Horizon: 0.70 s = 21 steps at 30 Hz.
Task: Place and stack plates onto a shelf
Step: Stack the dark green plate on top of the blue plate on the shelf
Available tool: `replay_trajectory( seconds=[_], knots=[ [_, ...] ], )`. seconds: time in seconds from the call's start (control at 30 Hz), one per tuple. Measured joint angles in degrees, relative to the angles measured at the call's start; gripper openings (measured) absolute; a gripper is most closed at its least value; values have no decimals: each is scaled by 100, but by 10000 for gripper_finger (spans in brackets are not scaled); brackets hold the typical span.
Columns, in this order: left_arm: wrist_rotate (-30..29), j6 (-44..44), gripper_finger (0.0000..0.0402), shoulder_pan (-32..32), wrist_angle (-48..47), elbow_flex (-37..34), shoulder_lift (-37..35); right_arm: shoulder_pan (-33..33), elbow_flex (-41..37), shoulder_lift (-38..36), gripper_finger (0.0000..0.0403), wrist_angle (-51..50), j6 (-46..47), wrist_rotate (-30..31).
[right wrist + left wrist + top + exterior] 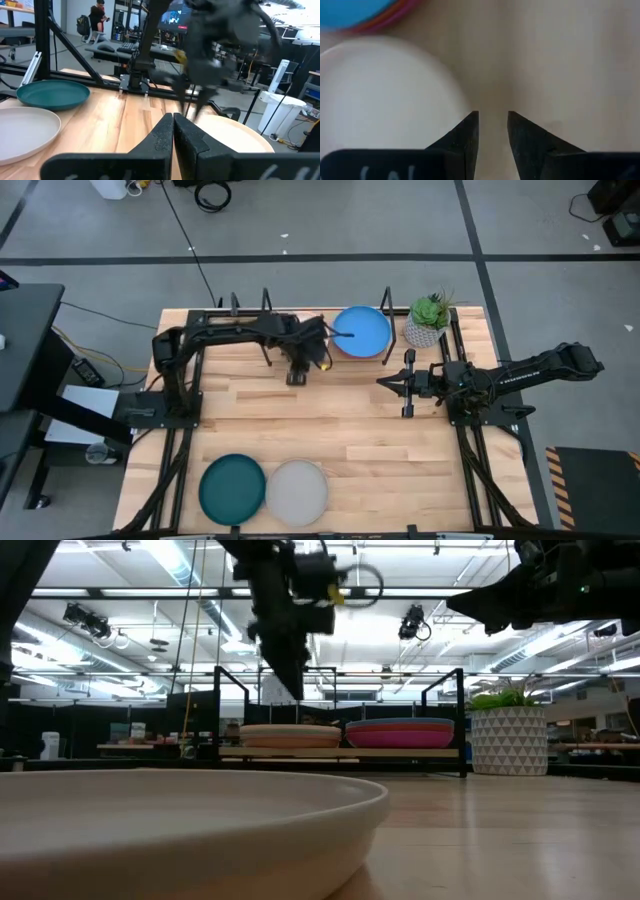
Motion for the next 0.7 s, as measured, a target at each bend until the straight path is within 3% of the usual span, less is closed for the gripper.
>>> replay_trajectory(
  seconds=[0.17, 0.47, 0.7],
  knots=[
    [974, -980, 109, -503, -72, -11, -70, 0, 0, -2, 20, 7, 2, 0],
    [1003, -1622, 109, -1647, -166, -569, -1, 0, 0, -2, 20, 4, 4, 0],
    [1150, -2574, 109, -2317, 567, -996, 7, 0, 0, 0, 20, 2, 4, 0]
  ],
)
